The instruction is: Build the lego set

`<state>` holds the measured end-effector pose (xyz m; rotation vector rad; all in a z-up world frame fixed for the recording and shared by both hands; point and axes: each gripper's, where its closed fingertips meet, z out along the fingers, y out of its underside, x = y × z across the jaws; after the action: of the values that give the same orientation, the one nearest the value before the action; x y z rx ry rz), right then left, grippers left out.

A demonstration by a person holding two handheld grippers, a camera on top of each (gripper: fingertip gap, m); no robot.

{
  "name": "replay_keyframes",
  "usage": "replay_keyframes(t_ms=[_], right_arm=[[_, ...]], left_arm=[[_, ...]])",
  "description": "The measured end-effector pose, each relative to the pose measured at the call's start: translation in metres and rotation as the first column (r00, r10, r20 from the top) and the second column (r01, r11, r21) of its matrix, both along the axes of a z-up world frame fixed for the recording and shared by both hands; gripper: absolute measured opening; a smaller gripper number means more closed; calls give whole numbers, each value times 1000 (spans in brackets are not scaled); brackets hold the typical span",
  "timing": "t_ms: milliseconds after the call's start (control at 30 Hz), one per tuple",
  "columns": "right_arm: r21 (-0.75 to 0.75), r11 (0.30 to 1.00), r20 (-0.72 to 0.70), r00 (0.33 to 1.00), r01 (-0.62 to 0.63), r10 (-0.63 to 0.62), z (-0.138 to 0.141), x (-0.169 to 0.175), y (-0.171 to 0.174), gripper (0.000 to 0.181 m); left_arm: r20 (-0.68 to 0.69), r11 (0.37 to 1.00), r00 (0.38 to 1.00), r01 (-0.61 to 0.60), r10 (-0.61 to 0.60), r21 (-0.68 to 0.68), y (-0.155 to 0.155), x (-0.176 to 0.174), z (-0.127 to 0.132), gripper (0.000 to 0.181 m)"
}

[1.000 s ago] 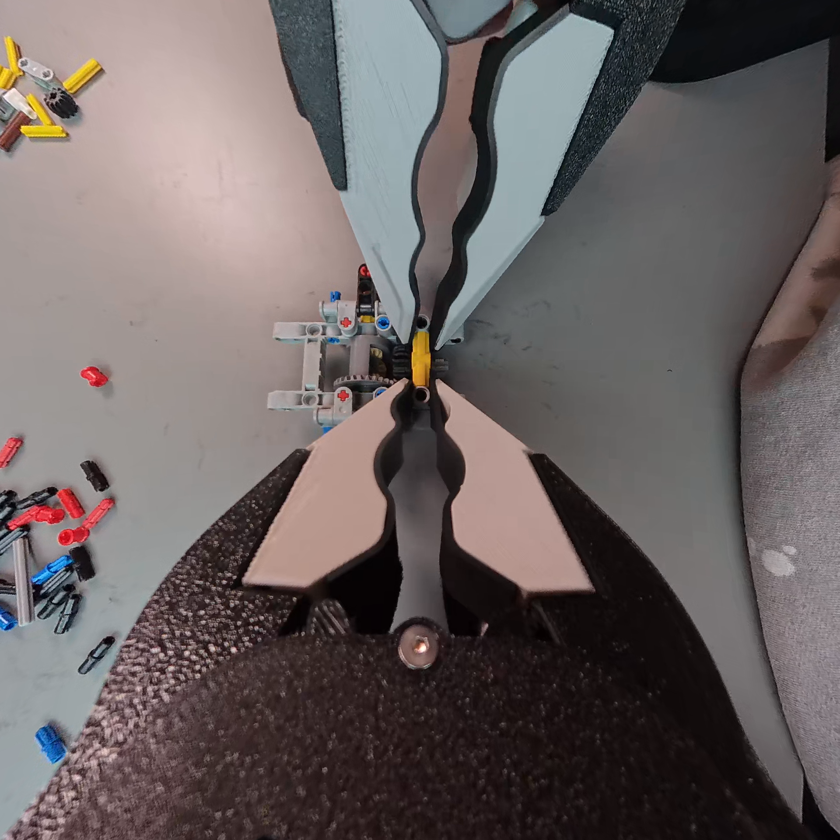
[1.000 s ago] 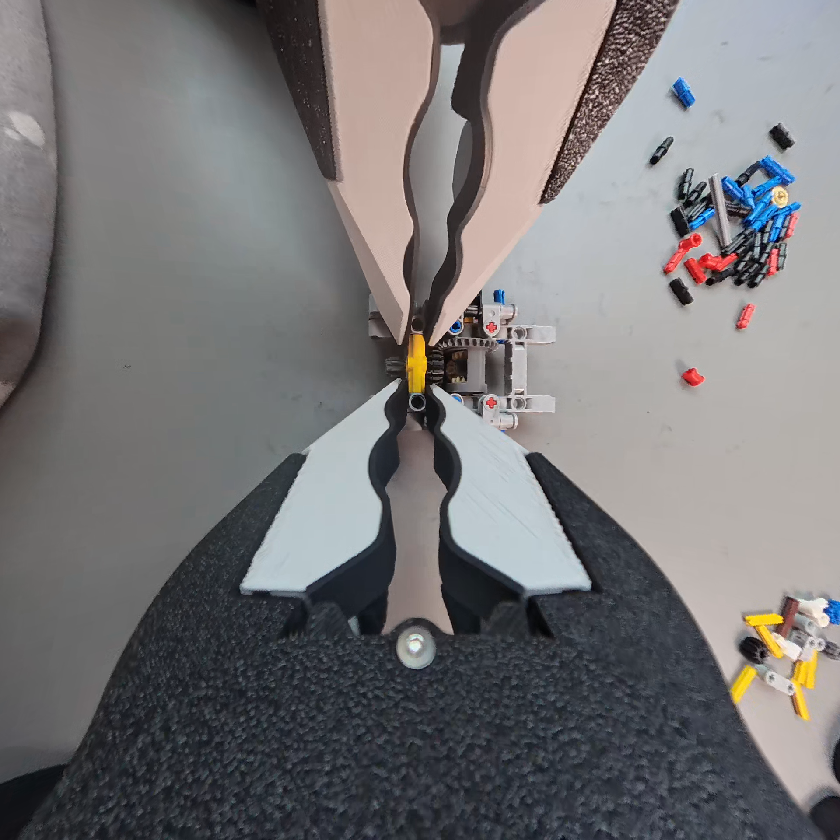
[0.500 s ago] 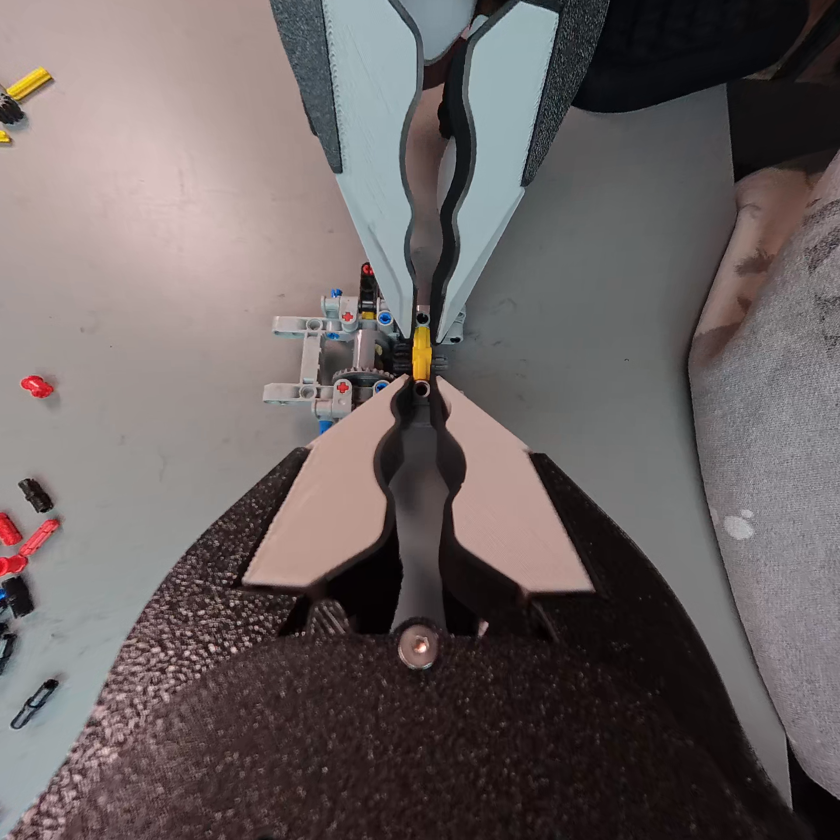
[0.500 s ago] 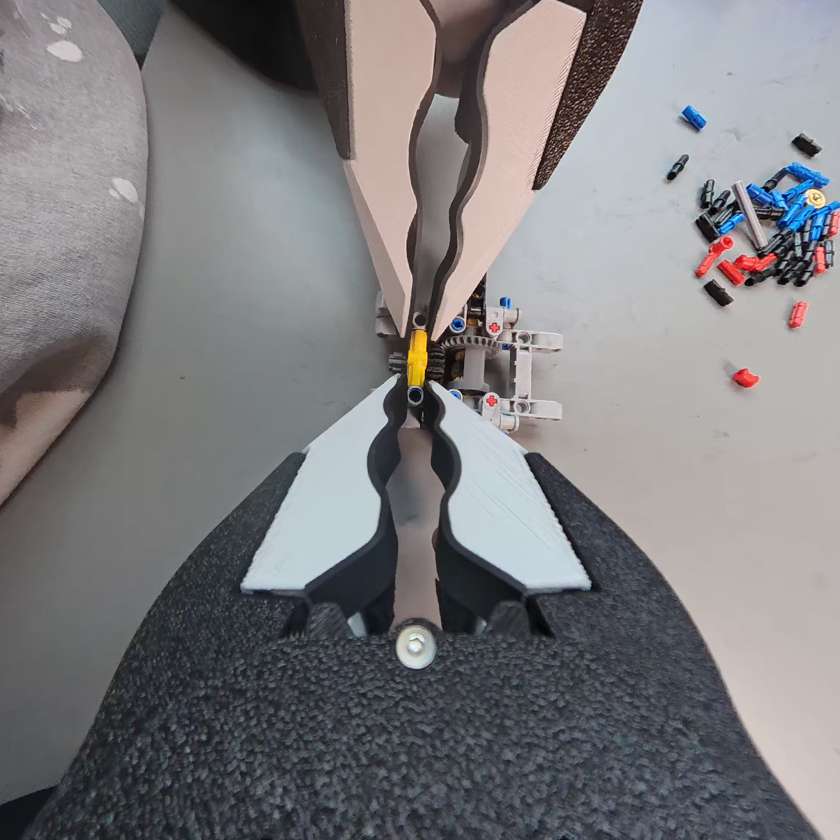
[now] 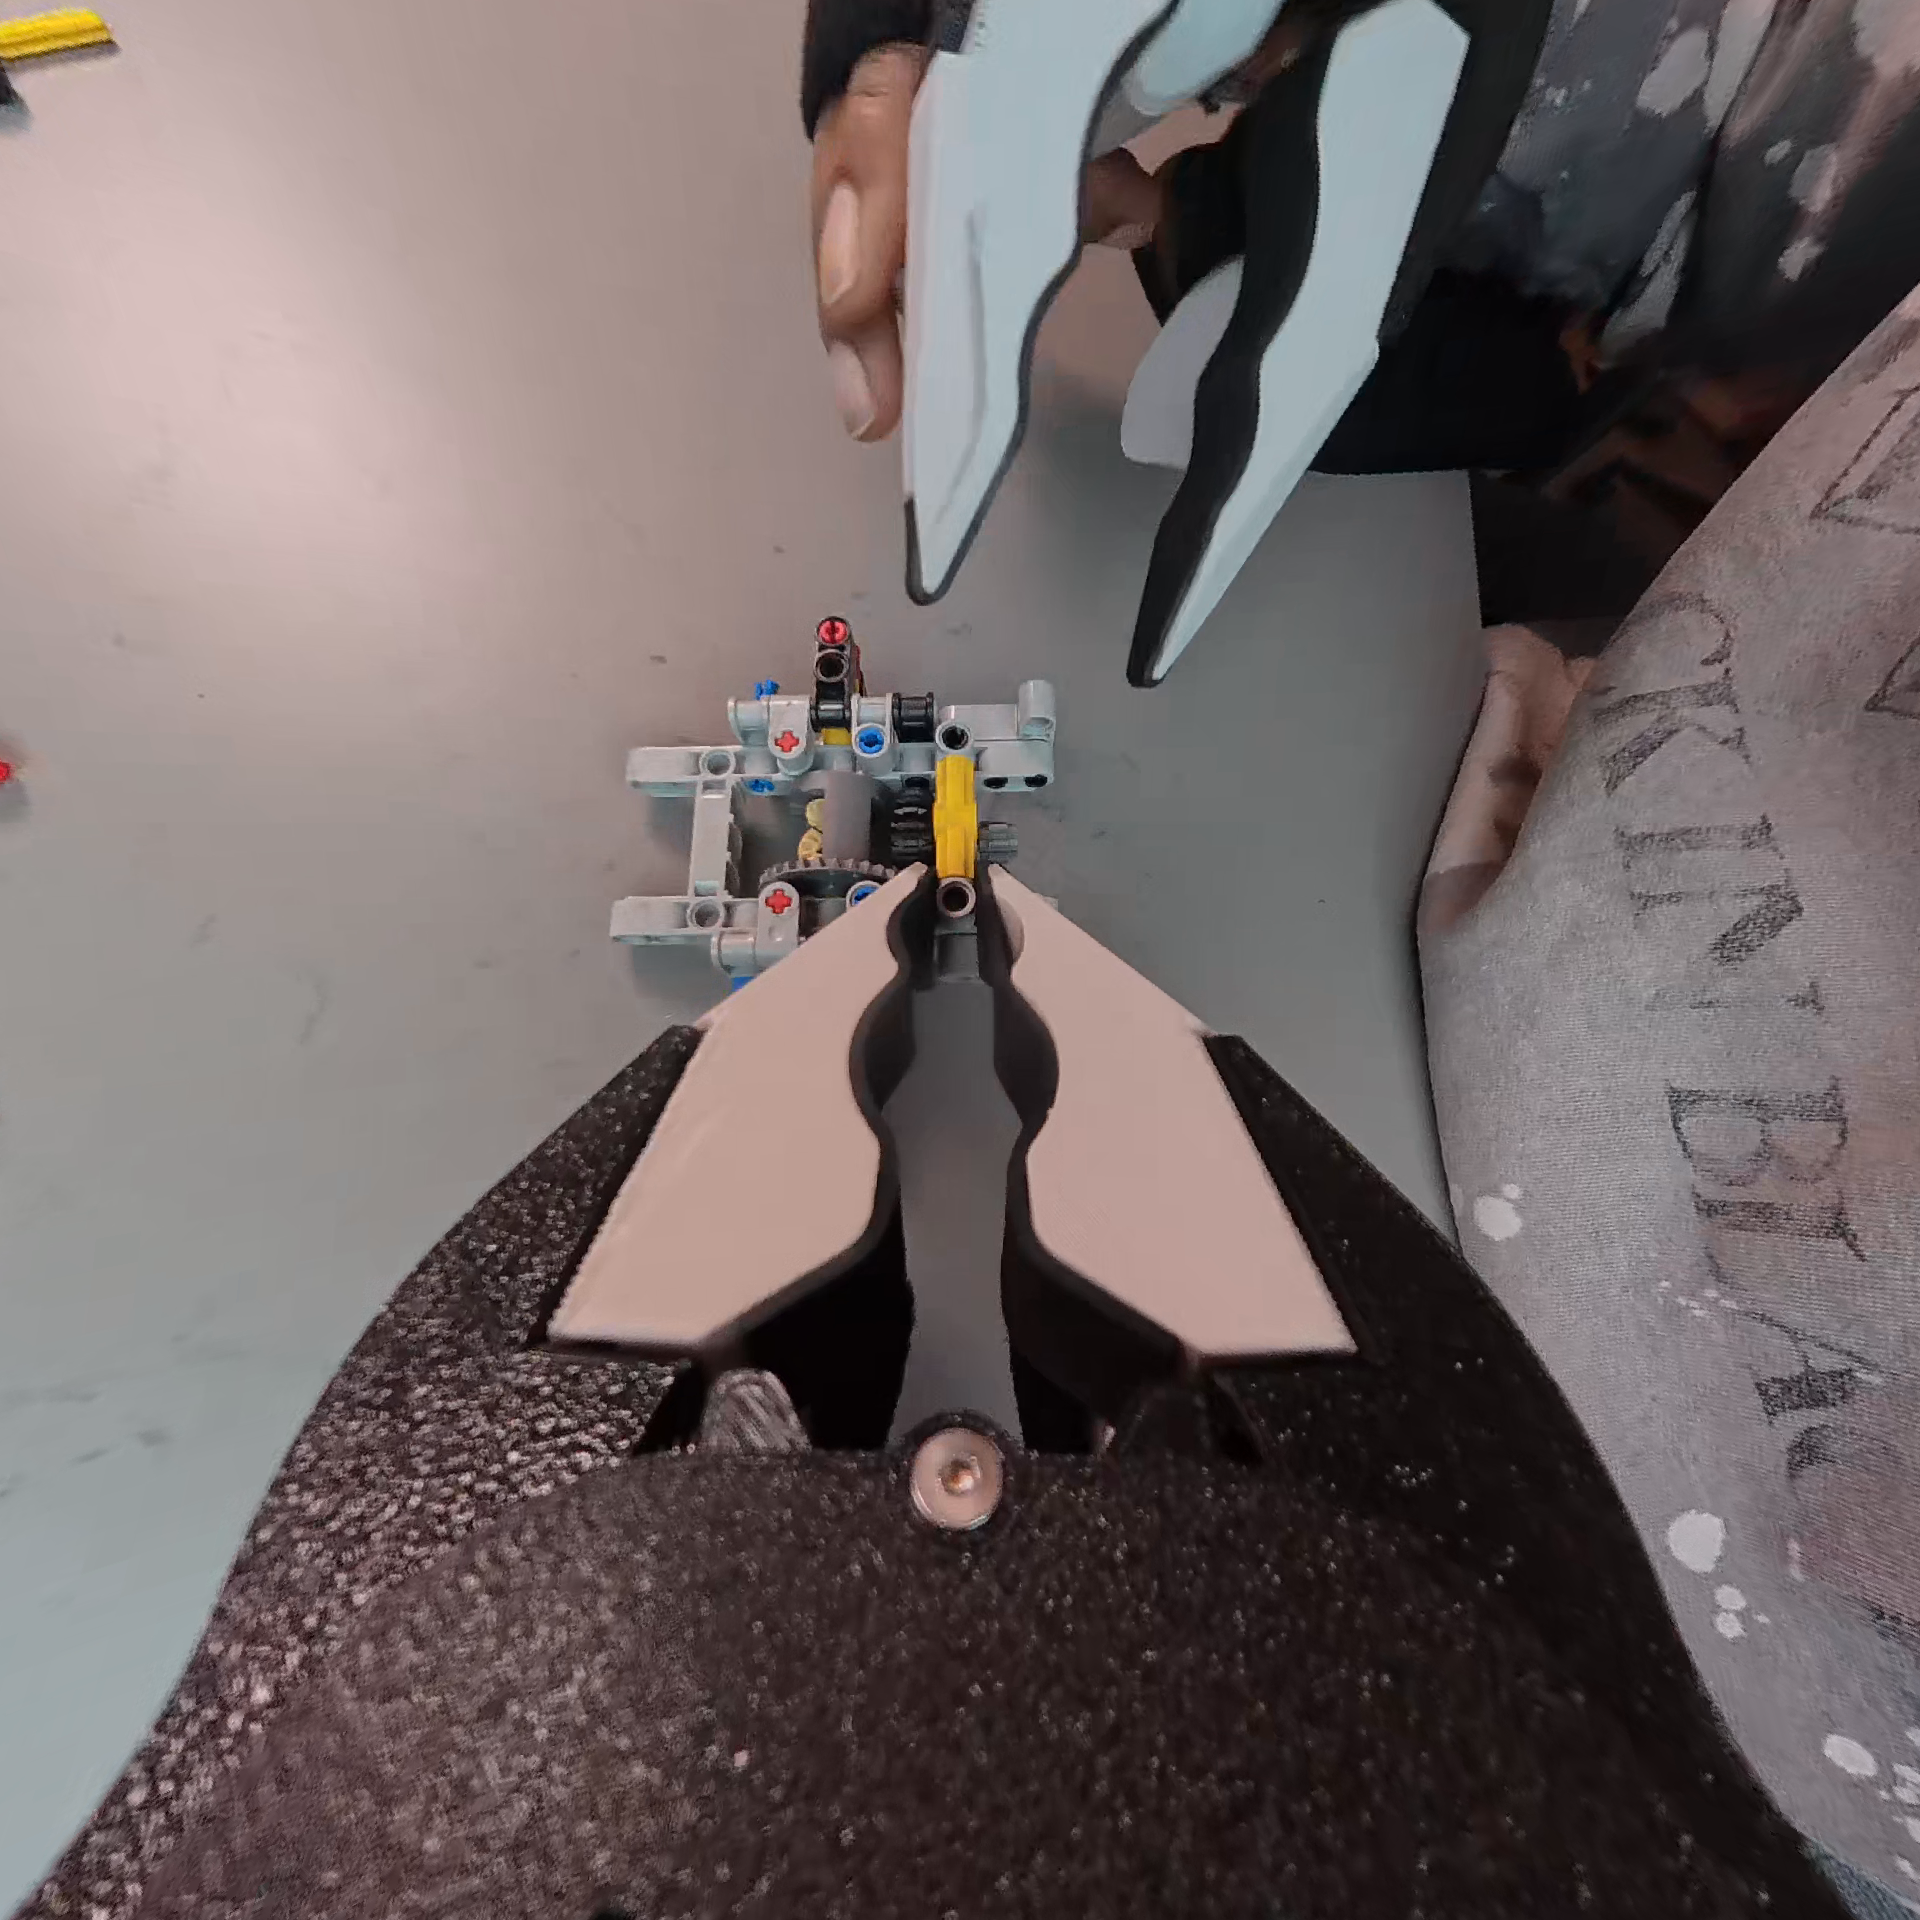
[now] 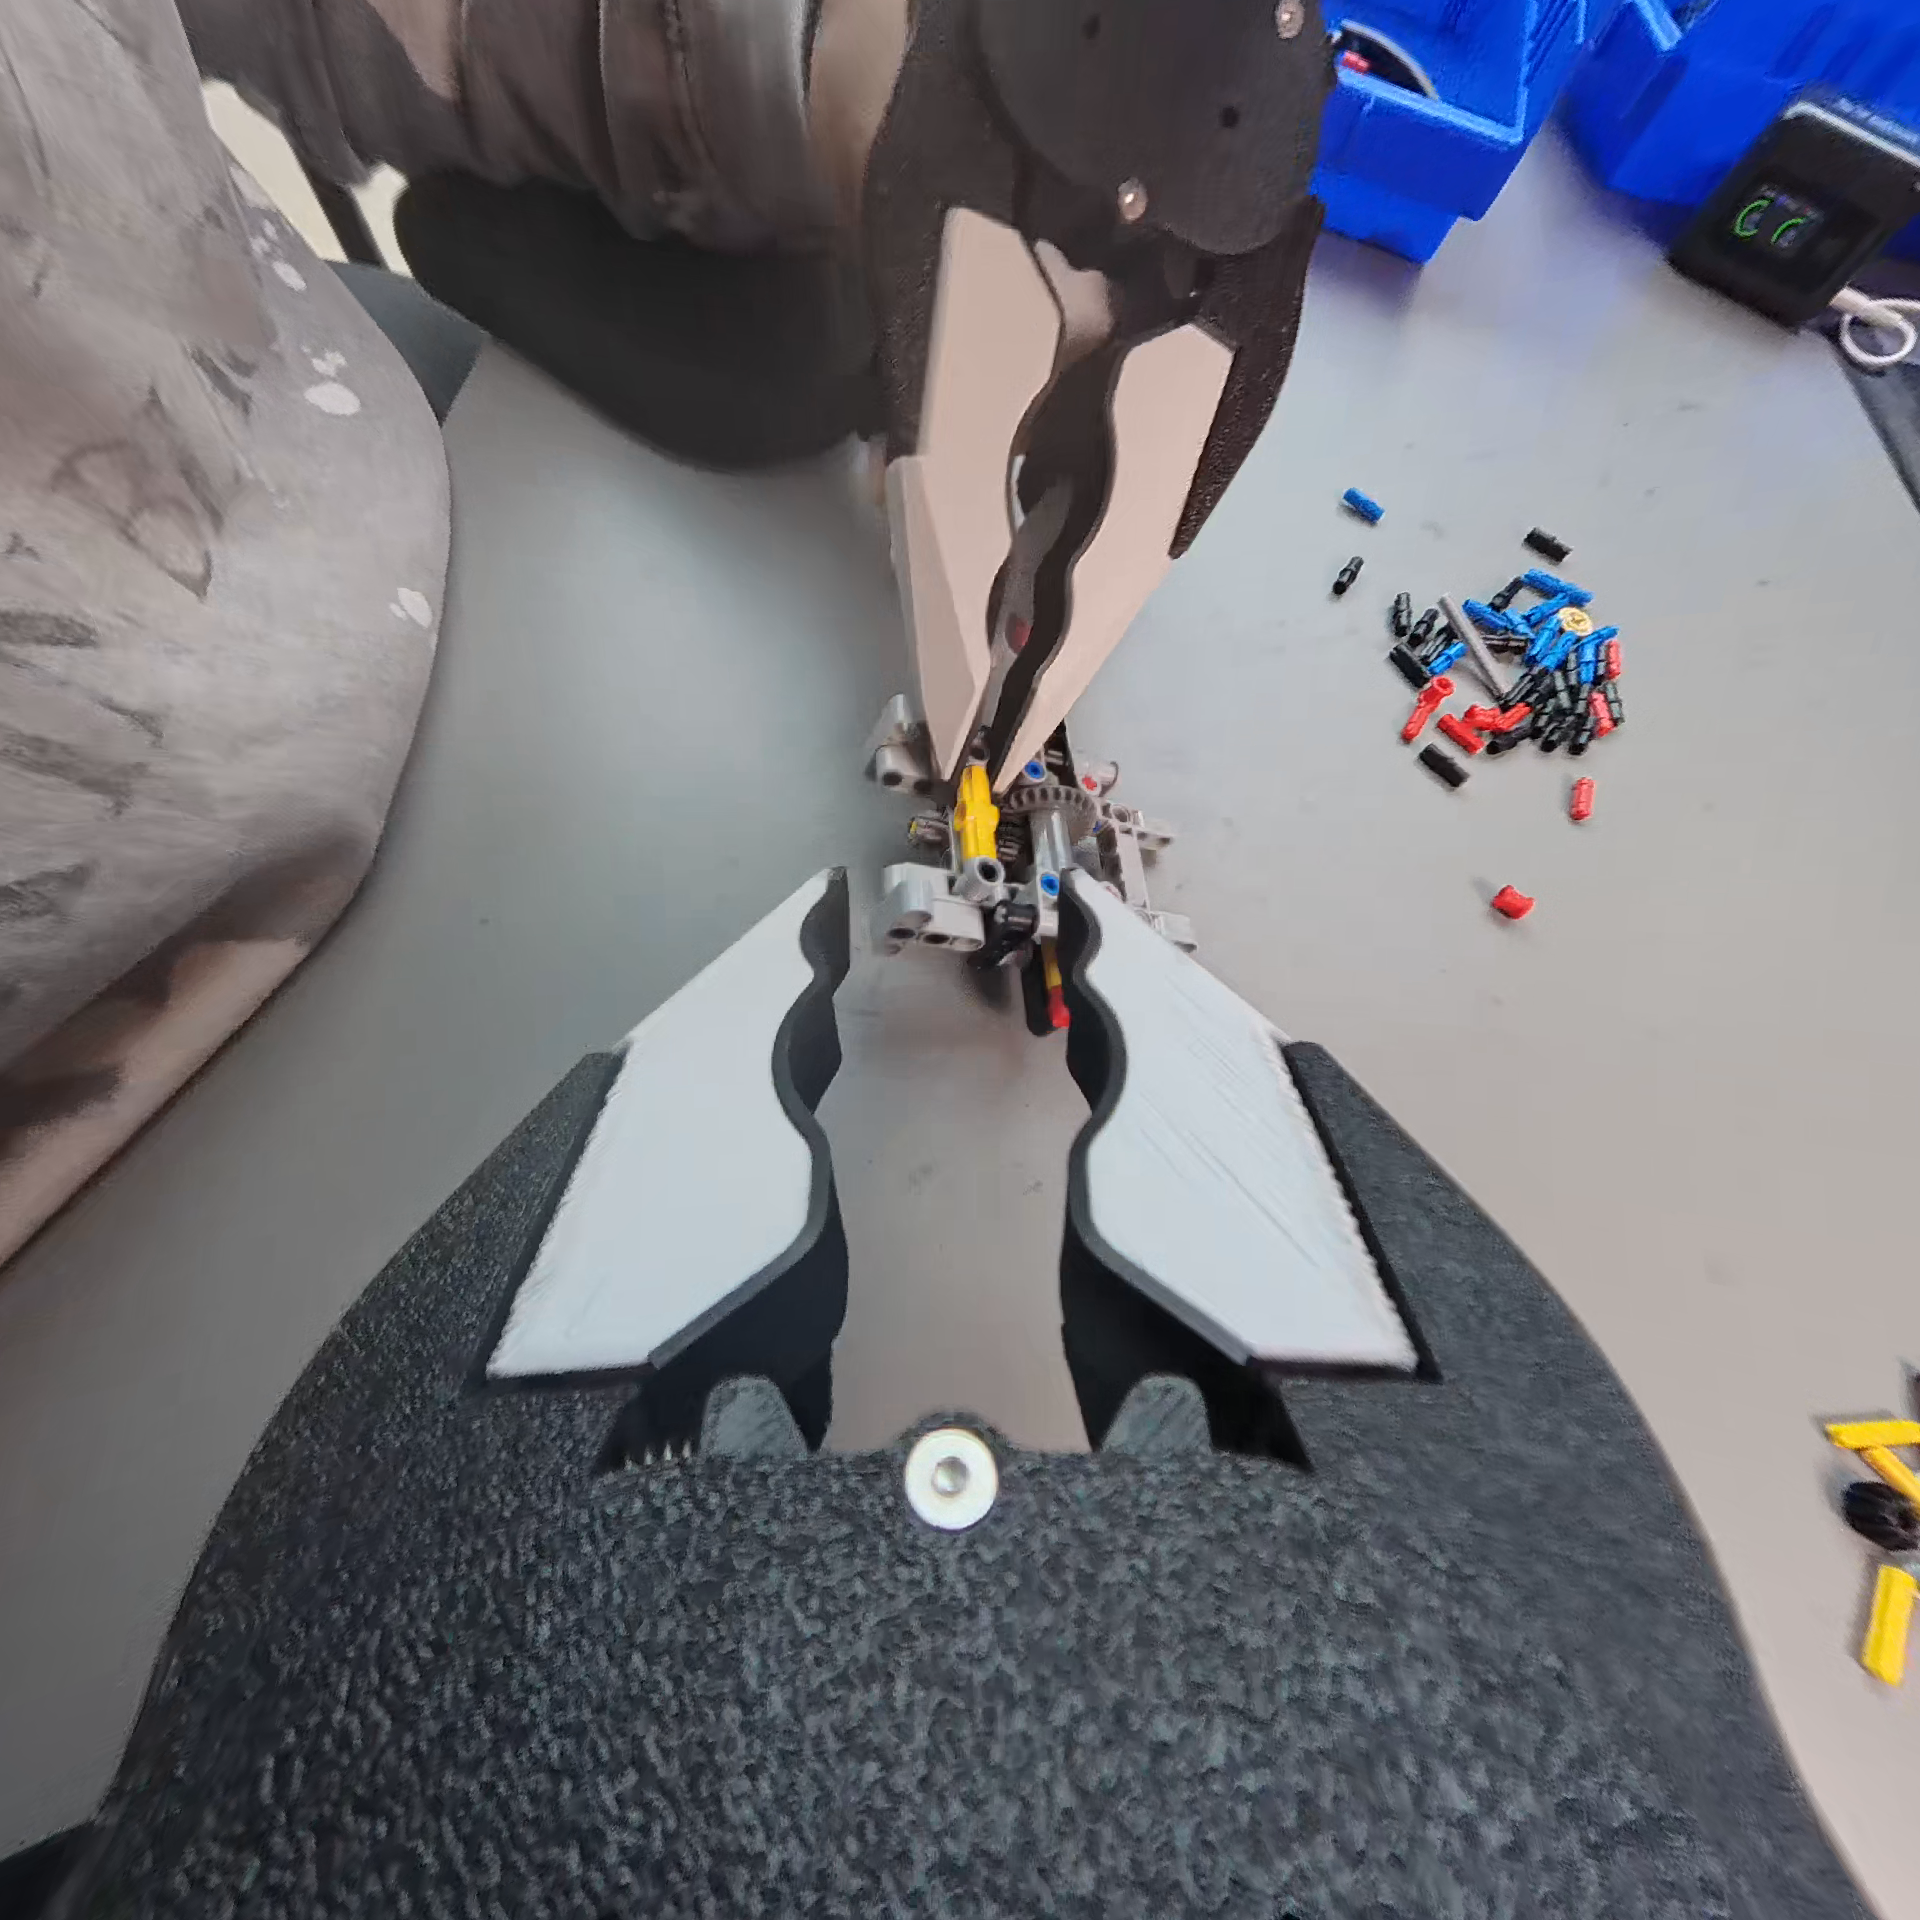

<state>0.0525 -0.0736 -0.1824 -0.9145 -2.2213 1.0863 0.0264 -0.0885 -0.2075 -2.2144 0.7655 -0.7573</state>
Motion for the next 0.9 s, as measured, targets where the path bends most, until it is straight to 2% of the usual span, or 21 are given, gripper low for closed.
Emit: replay_keyframes(t_ms=[33,133,233,333,400,467,533,600,667,733,767,833,900], right_arm=[[54,999,-17,1000,-4,4,-4,1,-2,40],[204,978,-96,995,31,-12,-18,-4,-3,33],[256,966,-174,985,43,2,-13,-8,-3,23],[58,998,-155,988,33,-23,7,-7,-6,12],[-69,996,-139,989,51,-60,17,-8,0,10],[-186,980,-91,991,75,-93,21,-8,6,9],[-331,941,-57,993,75,-99,29,-8,4,7],[-447,892,-9,997,67,-79,38,-8,-3,7],[-555,824,44,993,113,-106,47,-16,-3,7],[-642,746,131,983,180,-125,48,-24,-3,7],[-678,708,154,980,196,-124,50,-26,-4,7],[-714,672,149,980,199,-132,52,-29,-3,8],[-694,707,56,989,135,-133,61,-26,-1,11]], left_arm=[[9,1000,1000,-9,9,-7,1,-1,1,6],[93,999,995,-24,29,-45,2,0,6,6],[183,994,981,-55,71,-93,5,-3,10,6],[330,994,941,-51,79,-94,7,-3,28,7],[398,999,917,-47,44,-3,9,-2,48,32],[406,995,914,-40,0,92,8,-4,62,50],[329,983,944,-43,-19,180,9,-2,62,57],[160,959,987,-28,-18,281,13,3,51,63],[-26,929,1000,18,-9,369,18,10,38,67],[-172,908,985,56,18,415,22,14,27,56],[-232,895,971,53,57,443,27,10,24,44],[-245,883,967,53,71,466,29,8,26,39],[-136,904,990,39,21,427,24,11,33,34]])
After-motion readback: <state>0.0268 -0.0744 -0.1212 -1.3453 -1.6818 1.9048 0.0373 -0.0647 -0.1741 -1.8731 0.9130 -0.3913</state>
